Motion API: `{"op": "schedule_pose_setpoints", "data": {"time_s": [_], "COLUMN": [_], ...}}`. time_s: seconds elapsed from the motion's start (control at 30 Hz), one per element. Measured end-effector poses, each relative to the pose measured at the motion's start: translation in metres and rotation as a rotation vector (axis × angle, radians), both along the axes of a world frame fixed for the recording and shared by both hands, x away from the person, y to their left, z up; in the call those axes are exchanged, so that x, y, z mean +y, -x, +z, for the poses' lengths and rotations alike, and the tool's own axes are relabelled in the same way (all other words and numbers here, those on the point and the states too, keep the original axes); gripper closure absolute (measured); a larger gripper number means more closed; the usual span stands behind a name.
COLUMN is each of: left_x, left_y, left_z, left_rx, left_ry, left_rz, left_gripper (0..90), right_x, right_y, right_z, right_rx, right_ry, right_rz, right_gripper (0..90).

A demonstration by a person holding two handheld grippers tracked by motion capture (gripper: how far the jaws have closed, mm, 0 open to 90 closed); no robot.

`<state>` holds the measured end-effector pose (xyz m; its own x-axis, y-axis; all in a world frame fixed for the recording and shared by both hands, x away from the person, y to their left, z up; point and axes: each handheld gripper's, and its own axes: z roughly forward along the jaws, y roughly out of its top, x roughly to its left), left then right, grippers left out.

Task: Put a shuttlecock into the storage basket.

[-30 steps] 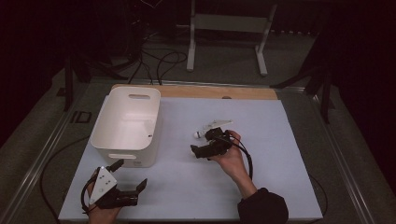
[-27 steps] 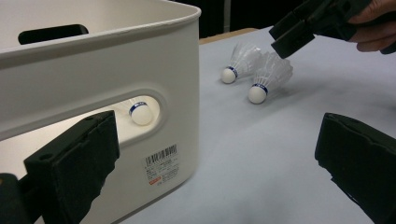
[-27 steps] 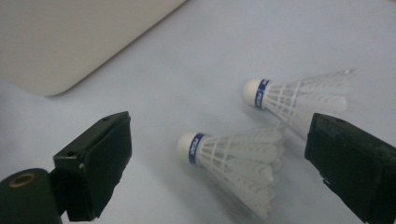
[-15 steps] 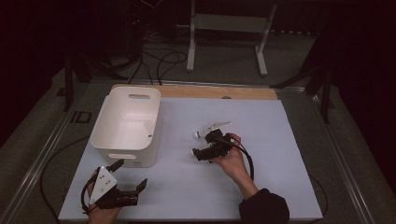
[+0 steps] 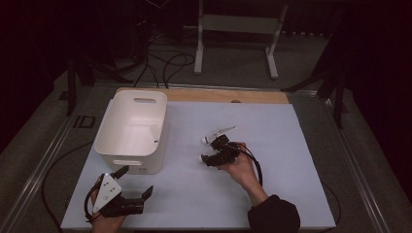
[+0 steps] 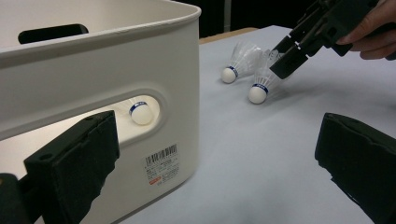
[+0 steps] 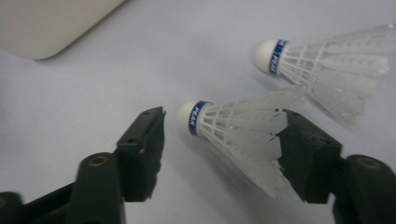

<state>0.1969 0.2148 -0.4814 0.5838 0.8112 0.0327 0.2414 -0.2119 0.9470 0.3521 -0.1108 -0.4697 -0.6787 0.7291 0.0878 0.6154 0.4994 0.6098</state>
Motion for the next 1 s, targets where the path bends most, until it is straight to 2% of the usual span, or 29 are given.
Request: {"op": "schedule_pose_setpoints", "data": {"time_s": [0.17, 0.23, 0.27, 0.33, 0.5, 0.7, 0.77, 1.0], "left_x": [0.0, 0.0, 0.0, 0.0, 0.0, 0.0, 0.0, 0.0], "left_y": [0.0, 0.0, 0.0, 0.0, 0.0, 0.0, 0.0, 0.0], "left_z": [0.0, 0.0, 0.0, 0.0, 0.0, 0.0, 0.0, 0.0], "left_rx": [0.0, 0.0, 0.0, 0.0, 0.0, 0.0, 0.0, 0.0], "left_ry": [-0.002, -0.002, -0.002, -0.003, -0.003, -0.003, -0.002, -0.002], "left_rz": [-0.001, -0.001, -0.002, -0.002, -0.002, -0.001, -0.001, -0.001], "left_gripper": [0.4, 0.4, 0.4, 0.4, 0.4, 0.4, 0.4, 0.4], "right_x": [0.007, 0.009, 0.013, 0.017, 0.022, 0.021, 0.02, 0.019], "right_y": [0.003, 0.004, 0.004, 0.005, 0.006, 0.008, 0.008, 0.01], "right_z": [0.002, 0.002, 0.0, -0.001, 0.0, 0.007, 0.01, 0.014], "right_rx": [-0.029, -0.033, -0.037, -0.049, -0.07, -0.106, -0.123, -0.14], "right_ry": [0.025, 0.033, 0.05, 0.071, 0.08, 0.062, 0.063, 0.046], "right_rz": [0.041, 0.048, 0.074, 0.082, 0.089, 0.078, 0.074, 0.061], "right_gripper": [54.3, 57.5, 62.5, 67.8, 81.7, 88.2, 88.2, 88.6]}}
